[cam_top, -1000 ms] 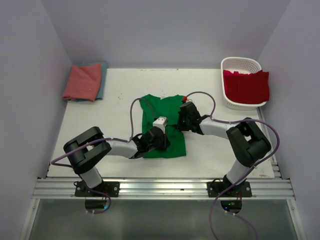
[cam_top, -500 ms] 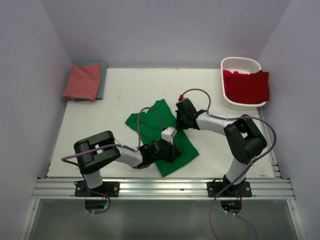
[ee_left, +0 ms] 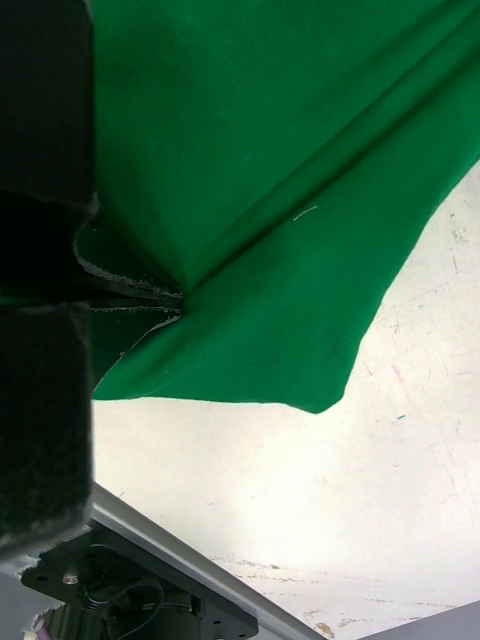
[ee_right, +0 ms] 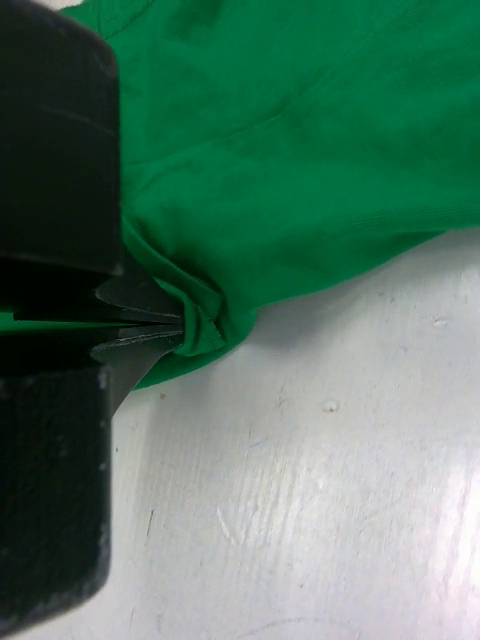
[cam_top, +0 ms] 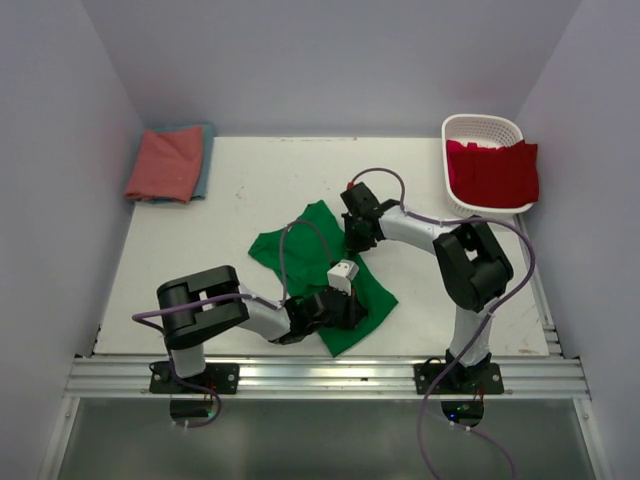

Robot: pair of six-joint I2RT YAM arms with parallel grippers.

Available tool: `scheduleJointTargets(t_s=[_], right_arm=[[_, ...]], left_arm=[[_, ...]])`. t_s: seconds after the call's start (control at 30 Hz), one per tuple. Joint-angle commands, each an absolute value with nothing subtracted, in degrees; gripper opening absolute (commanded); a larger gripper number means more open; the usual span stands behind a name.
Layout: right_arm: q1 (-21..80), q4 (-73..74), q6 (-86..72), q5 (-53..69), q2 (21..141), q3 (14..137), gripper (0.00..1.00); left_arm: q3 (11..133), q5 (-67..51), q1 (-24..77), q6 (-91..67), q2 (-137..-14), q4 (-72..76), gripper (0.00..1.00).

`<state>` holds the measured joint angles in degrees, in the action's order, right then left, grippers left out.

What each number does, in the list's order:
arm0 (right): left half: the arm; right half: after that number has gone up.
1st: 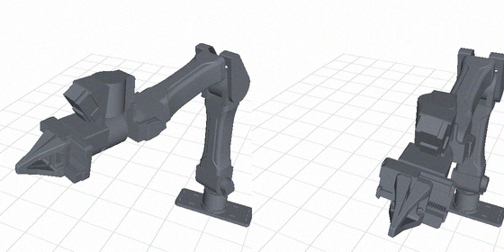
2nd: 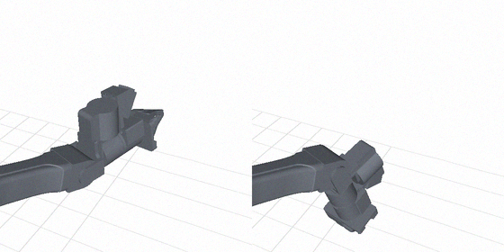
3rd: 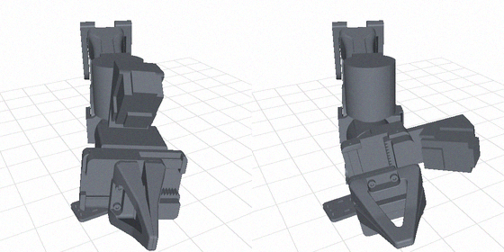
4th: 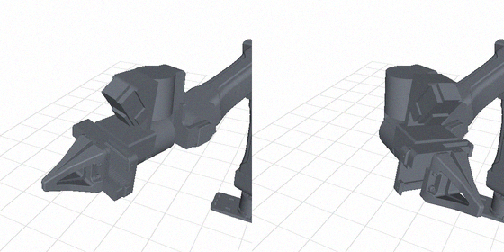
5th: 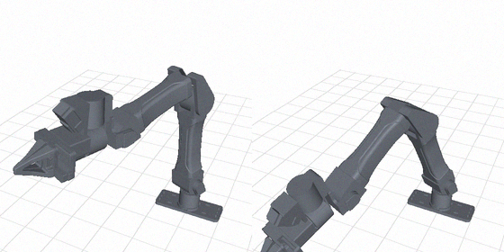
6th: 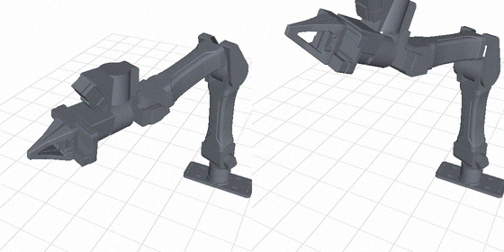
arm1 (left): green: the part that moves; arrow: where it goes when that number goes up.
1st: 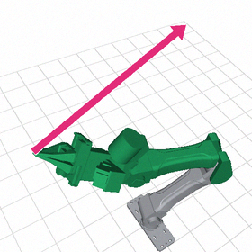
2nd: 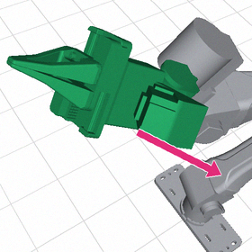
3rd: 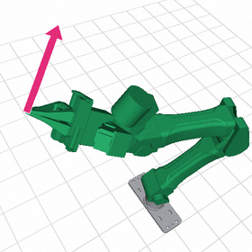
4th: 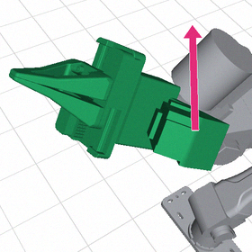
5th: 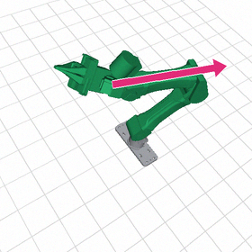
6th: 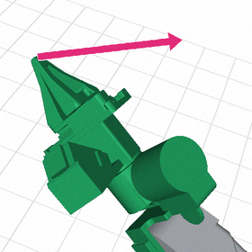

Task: Fold and stack the t-shirts
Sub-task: Fold the tshirt

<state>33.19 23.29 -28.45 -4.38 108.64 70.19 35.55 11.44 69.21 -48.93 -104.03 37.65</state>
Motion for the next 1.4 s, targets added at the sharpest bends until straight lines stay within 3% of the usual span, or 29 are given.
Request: scheduleJointTargets(t_s=[0.0,0.37,0.63,0.9,1.07,1.37], right_arm=[[31.2,13.3,-27.1,-5.9,113.9,77.0,0.0],[28.6,8.8,-26.6,3.2,118.9,86.9,0.0],[25.7,6.2,-25.6,1.0,116.6,91.0,0.0],[25.6,6.4,-23.9,-8.0,97.2,73.6,0.0],[26.3,11.8,-25.3,-10.1,82.5,63.1,0.0],[27.6,19.8,-27.6,-9.7,62.4,46.4,0.0]], left_arm=[[32.1,0.8,74.5,-49.4,-109.2,19.6,0.0],[33.0,0.3,76.0,-49.2,-110.0,20.0,0.0],[33.4,0.3,76.6,-49.0,-109.4,19.3,0.0],[33.1,2.6,76.6,-47.5,-105.8,17.8,0.0],[35.8,7.4,75.9,-43.3,-101.7,9.5,0.0],[34.8,6.6,59.8,-35.9,-90.1,6.1,0.0]])
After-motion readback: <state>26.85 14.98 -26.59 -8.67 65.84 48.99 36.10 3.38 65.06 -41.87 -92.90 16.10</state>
